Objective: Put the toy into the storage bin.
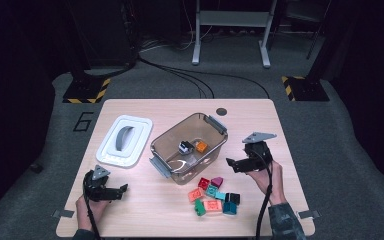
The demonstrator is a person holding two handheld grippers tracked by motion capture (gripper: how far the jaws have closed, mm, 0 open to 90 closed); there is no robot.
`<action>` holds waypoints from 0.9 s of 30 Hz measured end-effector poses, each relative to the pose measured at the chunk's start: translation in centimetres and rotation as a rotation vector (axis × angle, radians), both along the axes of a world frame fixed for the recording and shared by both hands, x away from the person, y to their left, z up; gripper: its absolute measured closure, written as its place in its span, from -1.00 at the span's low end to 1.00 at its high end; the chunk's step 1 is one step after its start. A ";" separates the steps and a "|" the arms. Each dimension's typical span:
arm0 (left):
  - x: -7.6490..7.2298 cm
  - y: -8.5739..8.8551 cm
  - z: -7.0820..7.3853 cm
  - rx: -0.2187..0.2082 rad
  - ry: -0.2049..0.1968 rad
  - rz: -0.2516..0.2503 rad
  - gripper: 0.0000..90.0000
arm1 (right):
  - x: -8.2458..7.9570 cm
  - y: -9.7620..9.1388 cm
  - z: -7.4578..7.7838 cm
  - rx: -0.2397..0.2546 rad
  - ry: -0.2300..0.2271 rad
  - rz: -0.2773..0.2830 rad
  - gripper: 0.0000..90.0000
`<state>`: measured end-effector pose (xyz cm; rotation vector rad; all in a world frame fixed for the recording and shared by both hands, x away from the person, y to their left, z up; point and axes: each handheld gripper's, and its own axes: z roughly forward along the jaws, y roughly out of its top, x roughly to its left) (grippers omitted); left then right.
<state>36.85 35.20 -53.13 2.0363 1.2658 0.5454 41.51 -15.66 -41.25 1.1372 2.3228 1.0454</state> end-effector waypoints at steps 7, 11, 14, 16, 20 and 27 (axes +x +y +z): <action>0.0 0.0 0.0 -0.001 0.001 0.000 -0.96 | -1.5 -0.3 -2.9 0.004 0.045 0.008 -0.89; 0.0 0.0 0.0 -0.001 0.002 0.001 -0.96 | -1.8 0.3 -4.3 -0.004 0.072 0.030 -0.89; 0.0 0.0 0.0 -0.002 0.002 0.001 -0.96 | -2.1 1.5 -6.0 -0.022 0.102 0.062 -0.76; 0.0 0.0 0.0 -0.001 0.002 0.001 -0.96 | -2.1 2.1 -6.5 -0.025 0.105 0.077 -0.64; 0.0 0.0 0.0 -0.001 0.002 0.001 -0.96 | -1.9 3.2 -7.1 -0.033 0.134 0.091 -0.38; 0.0 0.0 0.0 -0.002 0.002 0.001 -0.96 | -1.8 4.3 -7.5 -0.040 0.170 0.124 -0.05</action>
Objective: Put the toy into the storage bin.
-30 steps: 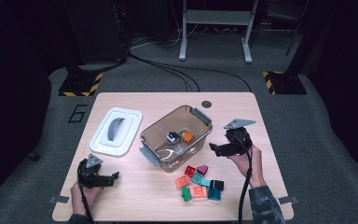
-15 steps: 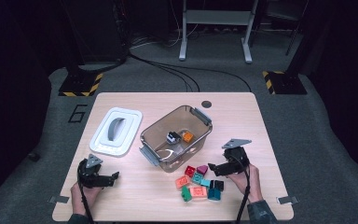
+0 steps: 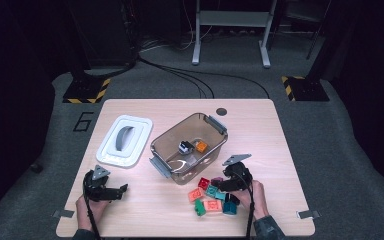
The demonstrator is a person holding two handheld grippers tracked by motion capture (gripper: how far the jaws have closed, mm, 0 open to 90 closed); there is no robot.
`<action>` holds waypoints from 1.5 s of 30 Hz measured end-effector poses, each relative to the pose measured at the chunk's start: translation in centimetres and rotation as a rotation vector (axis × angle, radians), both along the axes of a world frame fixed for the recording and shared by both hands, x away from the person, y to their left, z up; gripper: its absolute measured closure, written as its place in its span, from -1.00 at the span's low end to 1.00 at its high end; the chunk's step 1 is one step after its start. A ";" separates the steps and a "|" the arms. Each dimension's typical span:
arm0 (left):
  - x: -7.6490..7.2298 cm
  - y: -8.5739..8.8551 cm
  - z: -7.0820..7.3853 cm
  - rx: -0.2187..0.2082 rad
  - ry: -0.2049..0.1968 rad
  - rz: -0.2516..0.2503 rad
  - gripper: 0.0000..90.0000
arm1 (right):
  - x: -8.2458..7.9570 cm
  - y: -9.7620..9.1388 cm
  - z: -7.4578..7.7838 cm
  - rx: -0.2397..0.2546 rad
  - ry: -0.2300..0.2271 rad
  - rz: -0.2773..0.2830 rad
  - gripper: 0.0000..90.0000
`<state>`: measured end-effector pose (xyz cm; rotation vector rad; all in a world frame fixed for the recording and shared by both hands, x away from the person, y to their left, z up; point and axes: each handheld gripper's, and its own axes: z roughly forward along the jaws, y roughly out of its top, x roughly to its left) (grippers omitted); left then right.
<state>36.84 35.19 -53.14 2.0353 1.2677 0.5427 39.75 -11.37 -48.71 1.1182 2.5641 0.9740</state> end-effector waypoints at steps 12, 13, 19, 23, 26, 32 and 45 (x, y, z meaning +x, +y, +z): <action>0.0 0.0 0.0 0.000 0.000 0.000 -0.95 | 0.3 -1.3 -0.1 -0.017 0.007 -0.016 0.21; 0.0 0.0 0.0 0.001 -0.001 0.000 -0.95 | 0.3 -1.3 0.0 -0.014 0.008 -0.019 0.17; 0.0 0.0 0.0 0.000 0.000 -0.001 -0.95 | 0.8 -0.3 0.4 -0.034 -0.001 0.010 0.09; 0.0 0.0 0.0 0.000 0.000 0.000 -0.95 | 1.3 0.5 0.0 -0.054 0.016 0.016 0.09; 0.0 0.0 0.0 0.000 0.000 0.000 -0.95 | 1.7 0.6 -0.3 -0.086 0.031 0.019 0.17; 0.0 0.0 0.0 0.000 0.000 0.000 -0.95 | 1.7 0.4 -0.4 -0.097 0.045 0.005 0.27; 0.0 0.0 0.0 0.001 0.000 -0.001 -0.95 | 2.0 0.6 -0.8 -0.096 0.083 -0.012 0.26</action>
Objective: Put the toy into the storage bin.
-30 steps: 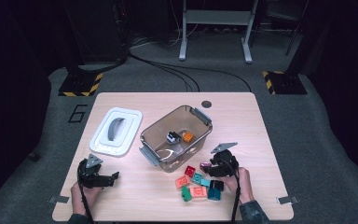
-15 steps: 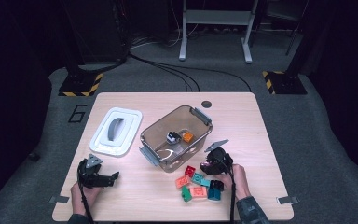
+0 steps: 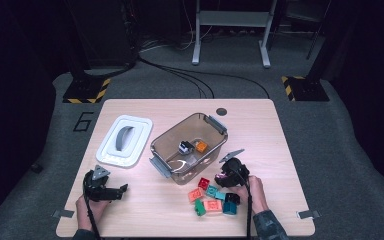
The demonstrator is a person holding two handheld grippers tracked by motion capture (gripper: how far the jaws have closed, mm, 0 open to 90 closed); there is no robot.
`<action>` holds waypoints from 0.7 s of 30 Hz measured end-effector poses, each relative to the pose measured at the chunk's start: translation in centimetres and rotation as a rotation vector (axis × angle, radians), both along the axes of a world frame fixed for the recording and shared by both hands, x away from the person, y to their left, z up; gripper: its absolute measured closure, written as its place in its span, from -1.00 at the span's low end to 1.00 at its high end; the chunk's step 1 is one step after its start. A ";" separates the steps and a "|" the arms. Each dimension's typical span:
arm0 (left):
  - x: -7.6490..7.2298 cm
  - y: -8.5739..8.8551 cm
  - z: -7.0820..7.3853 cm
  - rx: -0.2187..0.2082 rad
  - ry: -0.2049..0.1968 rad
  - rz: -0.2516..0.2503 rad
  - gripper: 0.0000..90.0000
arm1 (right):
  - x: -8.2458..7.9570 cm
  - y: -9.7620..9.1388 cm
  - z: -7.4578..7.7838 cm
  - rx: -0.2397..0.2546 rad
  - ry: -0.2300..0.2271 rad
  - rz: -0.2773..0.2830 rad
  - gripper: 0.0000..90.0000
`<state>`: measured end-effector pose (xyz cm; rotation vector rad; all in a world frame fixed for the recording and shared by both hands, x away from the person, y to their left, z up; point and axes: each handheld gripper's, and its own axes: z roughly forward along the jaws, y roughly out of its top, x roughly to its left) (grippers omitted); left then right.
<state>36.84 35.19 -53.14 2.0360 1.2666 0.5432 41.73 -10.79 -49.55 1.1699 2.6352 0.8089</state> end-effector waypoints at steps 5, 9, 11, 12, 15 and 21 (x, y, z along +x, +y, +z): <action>0.0 0.0 0.0 0.001 -0.001 0.000 -0.95 | 0.1 -0.3 -0.1 0.011 0.005 0.004 0.26; 0.0 0.0 0.0 0.000 0.000 0.000 -0.95 | 0.0 -0.2 0.0 0.014 -0.007 -0.007 0.29; 0.0 0.0 0.0 0.000 -0.001 0.000 -0.95 | 0.0 -0.5 0.0 0.021 -0.010 -0.015 0.30; 0.0 0.0 0.0 0.000 -0.001 0.000 -0.95 | 0.0 -0.7 0.1 0.031 -0.015 -0.020 0.30; 0.0 0.0 0.0 0.000 -0.001 0.000 -0.95 | 0.0 -1.2 0.3 0.053 -0.028 -0.034 0.30; 0.0 0.0 0.0 -0.001 0.000 0.001 -0.95 | 0.2 -2.3 1.2 0.064 -0.057 -0.059 0.30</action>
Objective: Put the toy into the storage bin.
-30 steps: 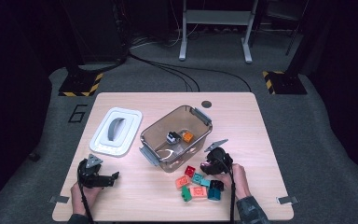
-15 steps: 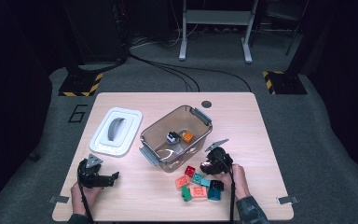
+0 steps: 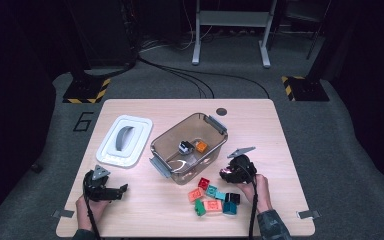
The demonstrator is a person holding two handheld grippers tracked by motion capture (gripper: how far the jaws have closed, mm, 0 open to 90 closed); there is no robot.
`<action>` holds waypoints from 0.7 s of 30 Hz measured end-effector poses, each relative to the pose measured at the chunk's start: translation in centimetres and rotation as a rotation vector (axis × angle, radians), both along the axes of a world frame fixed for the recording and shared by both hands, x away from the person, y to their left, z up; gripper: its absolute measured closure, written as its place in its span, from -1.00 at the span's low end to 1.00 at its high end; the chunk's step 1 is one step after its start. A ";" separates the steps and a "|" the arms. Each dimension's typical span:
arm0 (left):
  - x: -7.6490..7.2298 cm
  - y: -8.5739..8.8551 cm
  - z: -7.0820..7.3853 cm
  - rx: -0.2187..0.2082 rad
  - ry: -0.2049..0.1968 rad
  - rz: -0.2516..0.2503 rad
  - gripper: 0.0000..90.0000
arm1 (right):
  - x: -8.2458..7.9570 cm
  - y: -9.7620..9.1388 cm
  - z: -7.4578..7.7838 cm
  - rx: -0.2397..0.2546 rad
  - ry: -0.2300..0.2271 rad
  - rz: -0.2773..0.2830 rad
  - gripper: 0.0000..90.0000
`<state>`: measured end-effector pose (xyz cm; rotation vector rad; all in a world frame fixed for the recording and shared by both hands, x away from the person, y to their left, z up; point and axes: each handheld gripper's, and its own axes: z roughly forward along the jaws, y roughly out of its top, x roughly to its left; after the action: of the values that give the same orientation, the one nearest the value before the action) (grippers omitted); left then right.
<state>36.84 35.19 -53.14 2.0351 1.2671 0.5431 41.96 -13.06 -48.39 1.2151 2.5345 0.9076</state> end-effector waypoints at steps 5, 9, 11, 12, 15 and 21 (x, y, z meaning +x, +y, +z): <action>0.0 0.0 0.0 0.000 0.000 0.000 -0.95 | 0.5 -0.6 0.6 0.016 -0.010 -0.029 0.30; 0.0 0.0 0.0 0.001 0.000 0.000 -0.95 | 1.0 -1.0 0.9 0.021 -0.016 -0.052 0.30; 0.0 0.0 0.0 0.000 0.000 0.000 -0.95 | 1.4 -1.2 1.0 0.020 -0.024 -0.059 0.30; 0.0 0.0 0.0 0.000 0.001 0.000 -0.95 | 1.6 -1.4 1.1 0.022 -0.030 -0.067 0.30; 0.0 0.0 0.0 0.001 -0.001 -0.001 -0.95 | 2.1 -1.7 1.4 0.023 -0.034 -0.079 0.30; 0.0 0.0 0.0 0.001 0.000 0.000 -0.95 | 2.9 -2.2 2.1 0.022 -0.051 -0.109 0.30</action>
<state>36.85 35.19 -53.14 2.0355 1.2664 0.5439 44.89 -15.30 -46.25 1.3047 2.3996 0.9320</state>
